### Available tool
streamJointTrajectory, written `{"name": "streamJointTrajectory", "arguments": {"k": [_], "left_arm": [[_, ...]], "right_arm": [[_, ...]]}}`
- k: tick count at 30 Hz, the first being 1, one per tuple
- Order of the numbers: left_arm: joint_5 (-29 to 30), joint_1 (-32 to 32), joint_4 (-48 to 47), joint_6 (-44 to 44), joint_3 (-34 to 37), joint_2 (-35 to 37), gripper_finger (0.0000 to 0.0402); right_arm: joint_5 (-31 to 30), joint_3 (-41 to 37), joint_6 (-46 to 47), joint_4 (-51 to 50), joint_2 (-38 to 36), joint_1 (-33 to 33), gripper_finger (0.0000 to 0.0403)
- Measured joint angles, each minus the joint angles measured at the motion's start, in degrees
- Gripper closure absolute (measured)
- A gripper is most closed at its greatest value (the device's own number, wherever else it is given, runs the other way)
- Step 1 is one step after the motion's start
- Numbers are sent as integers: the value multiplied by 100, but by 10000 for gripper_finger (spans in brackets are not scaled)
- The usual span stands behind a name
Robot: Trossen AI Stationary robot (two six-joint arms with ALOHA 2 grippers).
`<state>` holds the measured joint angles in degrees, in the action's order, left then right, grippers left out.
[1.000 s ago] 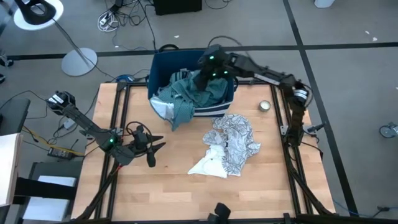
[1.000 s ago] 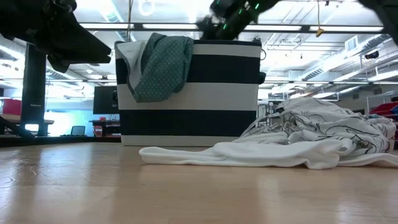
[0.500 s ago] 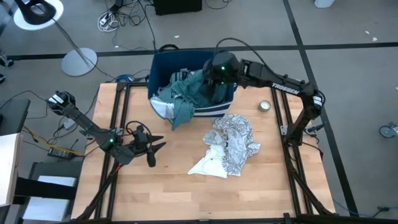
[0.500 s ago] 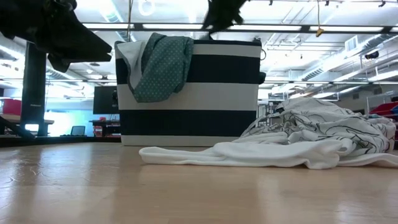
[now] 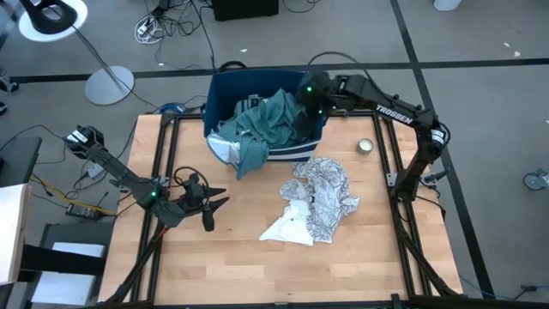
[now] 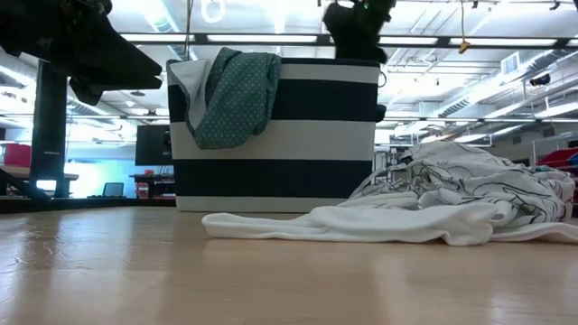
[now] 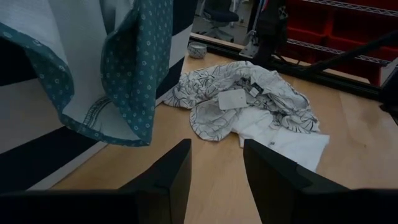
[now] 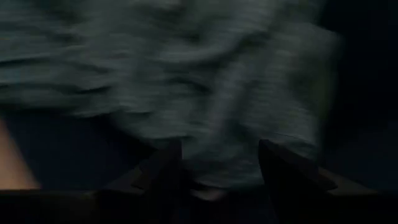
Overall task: Sort clothes
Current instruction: Put the green polo shirt into the blue laundry organizer
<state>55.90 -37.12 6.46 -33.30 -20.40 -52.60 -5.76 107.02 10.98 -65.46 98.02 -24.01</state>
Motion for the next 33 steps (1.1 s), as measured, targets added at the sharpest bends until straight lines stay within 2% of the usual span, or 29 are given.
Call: {"name": "streamJointTrajectory", "arguments": {"k": [3,6,15,23,29,33], "left_arm": [[0,0,0,0,0,0,251],[0,0,-16,0,0,0,251],[2,0,-6,8,0,0,251],[0,0,31,4,0,-2,251],[2,0,-10,9,0,-1,251],[0,0,8,15,-2,-2,251]], "right_arm": [[420,0,-363,245,0,328,189],[402,0,-1058,432,-2,791,194],[-241,-57,-2521,1520,107,1941,229],[-679,-247,-3111,2074,611,2338,247],[-917,-247,-3352,2249,1096,2595,282],[-1793,-247,-3731,2340,1517,2710,313]]}}
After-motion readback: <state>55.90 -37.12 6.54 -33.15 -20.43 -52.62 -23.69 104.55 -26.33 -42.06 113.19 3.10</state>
